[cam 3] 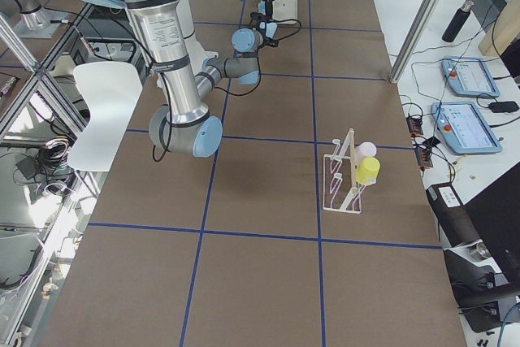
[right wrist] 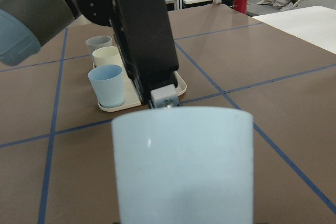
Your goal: Transfer IKEA cup to right arm and place on rack
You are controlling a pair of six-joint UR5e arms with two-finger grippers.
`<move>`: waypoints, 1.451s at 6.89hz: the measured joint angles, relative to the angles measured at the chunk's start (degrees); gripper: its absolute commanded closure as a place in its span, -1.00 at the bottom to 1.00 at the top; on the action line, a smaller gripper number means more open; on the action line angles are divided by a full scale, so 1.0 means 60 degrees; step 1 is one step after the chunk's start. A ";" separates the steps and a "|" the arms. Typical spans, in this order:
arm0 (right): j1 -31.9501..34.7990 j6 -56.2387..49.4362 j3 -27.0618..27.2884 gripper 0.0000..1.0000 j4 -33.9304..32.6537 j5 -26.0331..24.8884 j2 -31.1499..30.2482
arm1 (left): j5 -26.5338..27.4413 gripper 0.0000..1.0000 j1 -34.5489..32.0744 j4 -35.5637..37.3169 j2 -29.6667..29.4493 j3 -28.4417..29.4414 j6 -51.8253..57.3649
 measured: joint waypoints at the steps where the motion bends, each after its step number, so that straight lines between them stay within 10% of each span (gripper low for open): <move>1: 0.0000 0.0003 0.0013 -0.33 0.0001 0.0001 -0.0003 | 0.0000 1.00 0.0000 0.0000 0.0006 0.0005 0.0000; 3: -0.0001 0.0013 0.0040 -0.02 0.0001 0.0012 -0.0024 | 0.0002 1.00 -0.0004 0.0001 0.0014 0.0004 -0.0001; 4: 0.0006 0.0014 0.0052 -0.02 0.0002 0.0012 -0.0033 | 0.0000 0.34 -0.0004 0.0000 0.0014 -0.0003 0.0006; 5: 0.0012 0.0014 0.0064 0.02 0.0001 0.0007 -0.0047 | -0.0020 -0.98 -0.0015 0.0000 0.0020 -0.0034 0.0024; 10: 0.0474 -0.0084 0.0077 0.37 -0.0446 0.0053 -0.0118 | -0.0625 -1.00 -0.0885 0.0381 0.0150 -0.0190 0.0073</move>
